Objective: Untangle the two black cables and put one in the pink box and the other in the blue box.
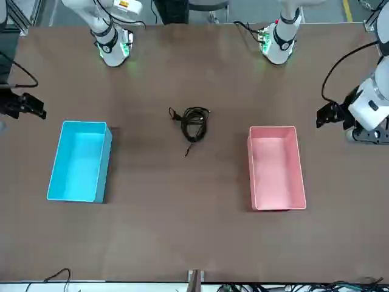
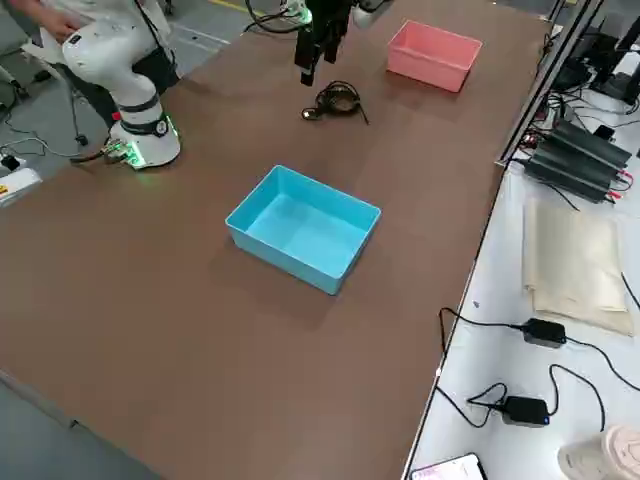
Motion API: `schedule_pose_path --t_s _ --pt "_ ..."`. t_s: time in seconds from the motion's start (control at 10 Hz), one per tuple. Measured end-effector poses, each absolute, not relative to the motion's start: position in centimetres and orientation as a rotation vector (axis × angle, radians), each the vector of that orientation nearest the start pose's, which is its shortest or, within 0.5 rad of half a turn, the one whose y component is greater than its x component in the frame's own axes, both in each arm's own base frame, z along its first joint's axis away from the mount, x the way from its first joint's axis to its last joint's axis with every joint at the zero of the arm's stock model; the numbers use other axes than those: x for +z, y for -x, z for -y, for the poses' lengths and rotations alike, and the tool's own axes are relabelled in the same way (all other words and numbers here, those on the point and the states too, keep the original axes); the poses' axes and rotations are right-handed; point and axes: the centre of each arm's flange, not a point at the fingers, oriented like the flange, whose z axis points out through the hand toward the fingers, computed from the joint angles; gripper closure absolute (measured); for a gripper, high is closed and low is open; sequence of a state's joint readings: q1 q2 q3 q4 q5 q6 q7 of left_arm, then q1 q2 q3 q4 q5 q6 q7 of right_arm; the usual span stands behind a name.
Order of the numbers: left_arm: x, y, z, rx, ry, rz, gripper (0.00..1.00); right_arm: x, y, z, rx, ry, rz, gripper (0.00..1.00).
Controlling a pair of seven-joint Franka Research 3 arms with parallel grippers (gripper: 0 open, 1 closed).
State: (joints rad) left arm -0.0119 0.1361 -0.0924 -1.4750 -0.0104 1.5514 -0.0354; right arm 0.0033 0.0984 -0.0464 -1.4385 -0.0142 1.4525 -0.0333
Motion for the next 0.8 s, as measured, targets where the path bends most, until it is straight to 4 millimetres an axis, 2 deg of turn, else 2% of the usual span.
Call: schedule_pose_path --t_s 0.4,0.5,0.6,0.7,0.8 --pt "59.0 -59.0 6.0 0.095 3.157 -0.083 0.00 62.1 -57.2 2.5 0.131 3.154 -0.017 0.00" --pt "59.0 -58.9 6.5 0.096 3.156 0.021 0.00 62.1 -57.3 2.5 0.126 3.155 -0.017 0.00" --pt "59.0 -58.8 7.6 0.099 3.151 0.131 0.00 62.1 -57.4 2.4 0.117 3.155 -0.021 0.00" --pt "58.7 -58.6 9.7 0.107 3.143 0.196 0.00 62.0 -57.6 1.9 0.093 3.152 -0.055 0.00" --pt "58.1 -58.4 12.4 0.124 3.134 0.233 0.00 61.7 -58.0 0.5 0.059 3.143 -0.124 0.00"
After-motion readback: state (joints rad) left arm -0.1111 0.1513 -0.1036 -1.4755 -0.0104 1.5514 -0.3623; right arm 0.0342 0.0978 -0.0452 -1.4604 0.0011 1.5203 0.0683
